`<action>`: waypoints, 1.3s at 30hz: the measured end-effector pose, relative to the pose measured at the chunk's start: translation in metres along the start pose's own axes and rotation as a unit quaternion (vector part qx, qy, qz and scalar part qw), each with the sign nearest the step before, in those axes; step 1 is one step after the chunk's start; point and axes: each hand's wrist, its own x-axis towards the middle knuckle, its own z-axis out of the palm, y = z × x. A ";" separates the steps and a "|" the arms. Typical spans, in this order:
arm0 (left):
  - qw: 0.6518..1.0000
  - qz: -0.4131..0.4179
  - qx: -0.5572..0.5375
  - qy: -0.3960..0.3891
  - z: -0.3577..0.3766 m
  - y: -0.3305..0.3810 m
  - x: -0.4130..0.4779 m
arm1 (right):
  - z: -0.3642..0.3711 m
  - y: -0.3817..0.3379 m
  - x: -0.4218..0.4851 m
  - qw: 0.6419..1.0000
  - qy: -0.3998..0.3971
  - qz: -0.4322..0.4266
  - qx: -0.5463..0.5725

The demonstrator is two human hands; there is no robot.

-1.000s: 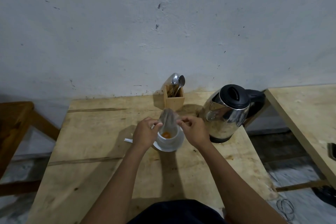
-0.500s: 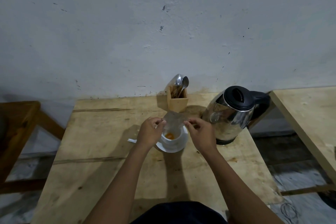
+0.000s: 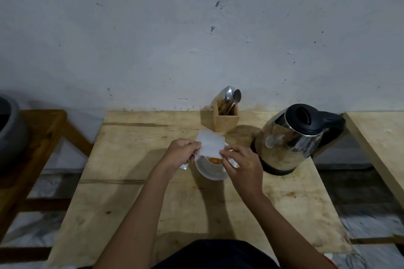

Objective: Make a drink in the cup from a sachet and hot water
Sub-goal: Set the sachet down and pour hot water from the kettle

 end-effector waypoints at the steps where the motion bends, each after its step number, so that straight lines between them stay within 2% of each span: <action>1: 1.000 -0.001 -0.007 0.011 -0.002 -0.002 0.001 | 0.002 0.001 0.001 0.999 -0.033 0.031 -0.002; 4: 0.997 -0.004 -0.034 0.067 -0.012 -0.012 0.003 | 0.010 0.009 0.004 0.975 -0.152 0.159 0.014; 6: 0.994 -0.003 -0.016 0.110 -0.020 -0.025 0.005 | 0.015 0.014 0.003 0.957 -0.197 0.209 0.044; 10: 0.985 -0.013 0.026 0.172 -0.030 -0.058 0.011 | 0.026 0.023 0.001 0.939 -0.228 0.247 0.077; 13: 0.980 -0.041 0.061 0.188 -0.033 -0.082 0.019 | 0.032 0.025 0.000 0.931 -0.245 0.247 0.109; 16: 0.962 -0.068 0.165 0.206 -0.031 -0.099 0.026 | 0.032 0.022 0.002 0.927 -0.250 0.253 0.118; 20: 0.896 -0.036 0.350 0.270 -0.016 -0.110 0.020 | 0.029 0.025 0.004 0.924 -0.259 0.261 0.108; 22: 0.871 -0.006 0.417 0.260 -0.009 -0.113 0.017 | 0.029 0.025 0.003 0.922 -0.258 0.266 0.108; 24: 0.854 0.019 0.472 0.217 -0.004 -0.121 0.018 | 0.029 0.025 0.002 0.923 -0.257 0.268 0.104; 29: 0.843 0.039 0.500 0.197 -0.003 -0.129 0.014 | 0.029 0.025 0.001 0.919 -0.263 0.274 0.101; 39: 0.869 0.035 0.458 0.184 -0.005 -0.126 0.019 | 0.024 0.018 0.001 0.922 -0.261 0.263 0.110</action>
